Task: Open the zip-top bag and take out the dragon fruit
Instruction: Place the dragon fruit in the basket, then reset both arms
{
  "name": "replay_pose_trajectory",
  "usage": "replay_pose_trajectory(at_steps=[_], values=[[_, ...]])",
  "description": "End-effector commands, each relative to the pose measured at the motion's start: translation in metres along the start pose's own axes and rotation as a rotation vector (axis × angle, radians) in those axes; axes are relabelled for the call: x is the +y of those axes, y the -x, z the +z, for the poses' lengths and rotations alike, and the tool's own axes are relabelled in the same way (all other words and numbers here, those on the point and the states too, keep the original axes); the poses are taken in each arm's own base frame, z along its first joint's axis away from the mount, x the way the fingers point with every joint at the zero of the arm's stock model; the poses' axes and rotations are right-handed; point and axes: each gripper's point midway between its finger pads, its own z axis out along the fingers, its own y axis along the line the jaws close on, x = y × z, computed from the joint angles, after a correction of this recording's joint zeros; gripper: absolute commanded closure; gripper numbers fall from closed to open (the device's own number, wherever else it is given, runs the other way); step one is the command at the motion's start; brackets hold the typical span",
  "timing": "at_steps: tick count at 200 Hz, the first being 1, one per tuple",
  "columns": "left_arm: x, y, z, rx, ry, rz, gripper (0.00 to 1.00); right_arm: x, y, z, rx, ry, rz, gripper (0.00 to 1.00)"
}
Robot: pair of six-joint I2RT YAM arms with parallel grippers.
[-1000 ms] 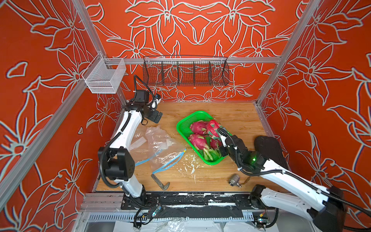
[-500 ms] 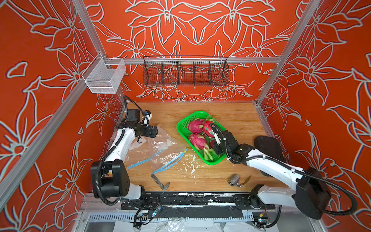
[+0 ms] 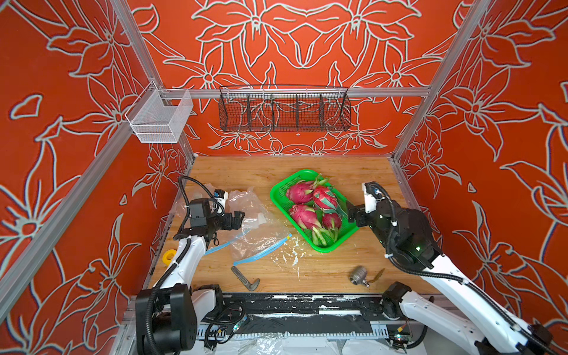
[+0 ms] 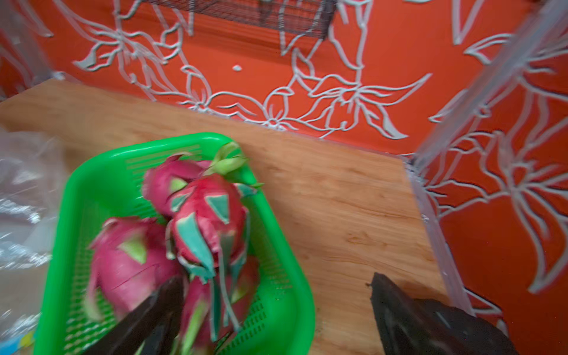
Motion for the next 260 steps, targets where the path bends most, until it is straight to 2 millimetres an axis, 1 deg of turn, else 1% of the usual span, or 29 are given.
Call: replay_pose_trajectory(at_steps=[1,6,11,21,42,59,65,79,92,102,112,127,135,144,151,155,162,168,169,172,174,190,200,215,227,260], values=[[0.002,0.01,0.005,-0.131,0.007,0.03,0.03,-0.038,-0.029,0.012,-0.023,-0.182,-0.009,0.03],[0.003,0.007,0.006,-0.143,0.011,0.035,0.03,-0.043,-0.038,0.015,-0.033,-0.203,-0.01,0.03],[0.003,0.006,0.007,-0.157,0.01,0.037,0.03,-0.049,-0.043,0.018,-0.055,-0.228,0.0,0.03],[0.004,0.008,0.006,-0.161,0.025,0.048,0.03,-0.058,-0.056,0.024,-0.071,-0.257,0.015,0.03],[0.011,0.012,0.004,-0.223,0.075,0.058,0.03,-0.075,-0.085,0.045,-0.001,-0.306,0.064,0.03],[0.011,0.014,0.002,-0.246,0.092,0.046,0.03,-0.079,-0.106,0.062,0.033,-0.306,0.067,0.03],[0.01,0.013,0.003,-0.264,0.088,0.048,0.03,-0.08,-0.109,0.067,0.029,-0.309,0.07,0.03],[0.006,0.003,0.006,-0.321,0.08,0.081,0.03,-0.077,-0.12,0.079,0.037,-0.279,0.057,0.03],[0.007,-0.002,0.012,-0.303,0.096,0.09,0.03,-0.069,-0.125,0.086,-0.003,-0.23,0.04,0.03],[0.011,-0.006,0.018,-0.288,0.106,0.083,0.03,-0.065,-0.121,0.089,-0.051,-0.211,0.035,0.03],[0.014,-0.004,0.021,-0.297,0.12,0.07,0.03,-0.057,-0.124,0.092,-0.065,-0.157,0.031,0.03],[0.028,-0.003,0.025,-0.255,0.214,0.025,0.03,-0.049,-0.129,0.096,-0.094,-0.119,0.024,0.03],[0.034,-0.001,0.028,-0.247,0.246,0.001,0.03,-0.043,-0.137,0.101,-0.088,-0.091,0.008,0.03],[0.04,0.001,0.032,-0.213,0.281,-0.015,0.03,-0.036,-0.141,0.107,-0.087,-0.056,-0.014,0.03],[0.046,0.002,0.037,-0.188,0.306,-0.033,0.03,-0.033,-0.139,0.111,-0.101,-0.041,-0.02,0.03],[0.047,0.003,0.04,-0.162,0.31,-0.041,0.03,-0.033,-0.138,0.113,-0.101,-0.044,-0.019,0.03],[0.045,0.004,0.044,-0.142,0.319,-0.014,0.03,-0.035,-0.139,0.115,-0.081,-0.056,-0.013,0.03],[0.042,0.004,0.045,-0.15,0.325,0.004,0.03,-0.036,-0.143,0.118,-0.034,-0.059,-0.016,0.03],[0.042,0.004,0.045,-0.149,0.325,0.004,0.03,-0.037,-0.14,0.119,-0.037,-0.061,-0.013,0.03],[0.042,0.003,0.045,-0.144,0.323,0.004,0.03,-0.037,-0.146,0.12,0.005,-0.059,-0.016,0.03],[0.042,0.003,0.045,-0.14,0.321,0.004,0.03,-0.037,-0.145,0.123,0.018,-0.058,-0.009,0.03],[0.042,0.003,0.046,-0.14,0.319,0.003,0.03,-0.043,-0.145,0.136,0.046,-0.028,0.048,0.03],[0.042,0.004,0.045,-0.144,0.319,0.002,0.03,-0.053,-0.148,0.14,0.102,-0.03,0.096,0.03],[0.042,0.004,0.045,-0.146,0.318,0.001,0.03,-0.054,-0.145,0.14,0.065,-0.032,0.1,0.03],[0.042,0.004,0.045,-0.147,0.317,0.001,0.03,-0.054,-0.147,0.138,0.092,-0.031,0.096,0.03],[0.042,0.004,0.044,-0.147,0.318,0.002,0.03,-0.054,-0.146,0.138,0.078,-0.029,0.095,0.03]])
